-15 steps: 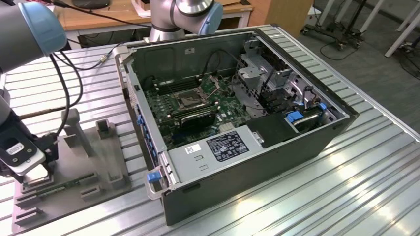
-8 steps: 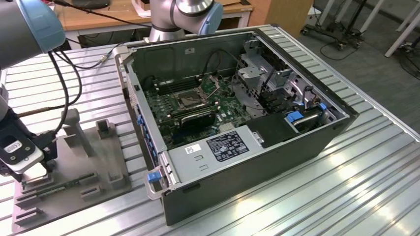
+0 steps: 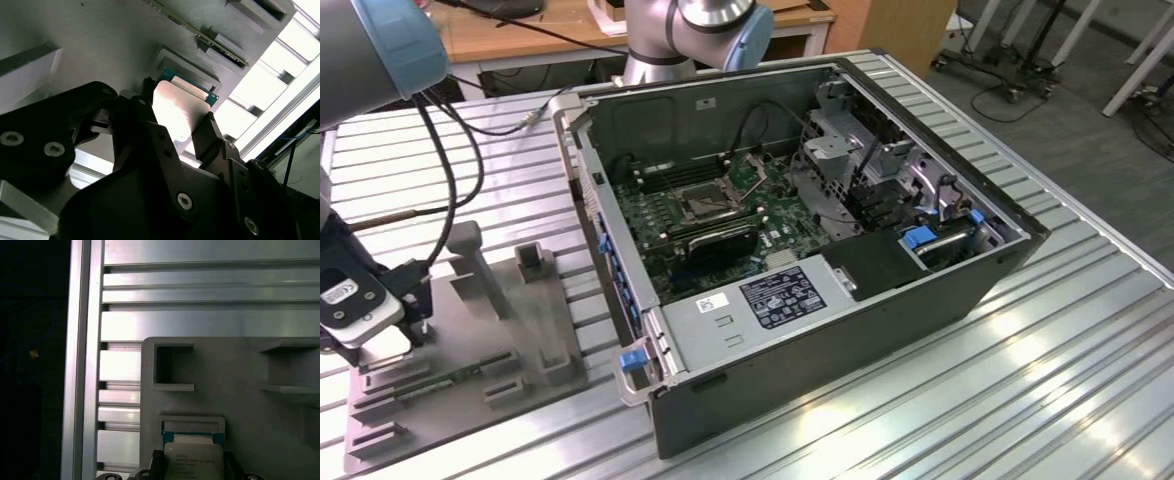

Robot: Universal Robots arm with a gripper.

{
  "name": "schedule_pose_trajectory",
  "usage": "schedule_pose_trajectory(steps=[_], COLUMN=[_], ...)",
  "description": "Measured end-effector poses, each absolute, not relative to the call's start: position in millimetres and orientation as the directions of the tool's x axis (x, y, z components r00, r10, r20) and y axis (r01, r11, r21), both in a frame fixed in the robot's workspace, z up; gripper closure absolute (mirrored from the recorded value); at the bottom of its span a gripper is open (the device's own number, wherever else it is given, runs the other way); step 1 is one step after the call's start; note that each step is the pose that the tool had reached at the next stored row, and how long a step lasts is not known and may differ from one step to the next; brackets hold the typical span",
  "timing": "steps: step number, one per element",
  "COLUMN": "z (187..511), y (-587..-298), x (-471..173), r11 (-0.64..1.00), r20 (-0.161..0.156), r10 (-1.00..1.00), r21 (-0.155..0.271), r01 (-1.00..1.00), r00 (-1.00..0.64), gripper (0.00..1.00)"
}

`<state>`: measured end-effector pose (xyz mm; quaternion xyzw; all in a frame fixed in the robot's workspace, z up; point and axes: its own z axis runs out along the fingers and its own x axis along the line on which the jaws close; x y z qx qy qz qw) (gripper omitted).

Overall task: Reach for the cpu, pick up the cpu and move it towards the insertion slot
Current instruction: 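Pick up the cpu and move it towards the insertion slot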

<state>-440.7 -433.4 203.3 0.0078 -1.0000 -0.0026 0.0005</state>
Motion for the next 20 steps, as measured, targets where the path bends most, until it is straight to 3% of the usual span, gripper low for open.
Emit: schedule_pose_trajectory(steps=[20], z=[214.4], y=[-433.5], x=[-440.7], r11=[1.000], r20=[0.001], r10=[-0.016], r21=[0.005], r01=[-0.016], r00=[-1.000], gripper=[0.45])
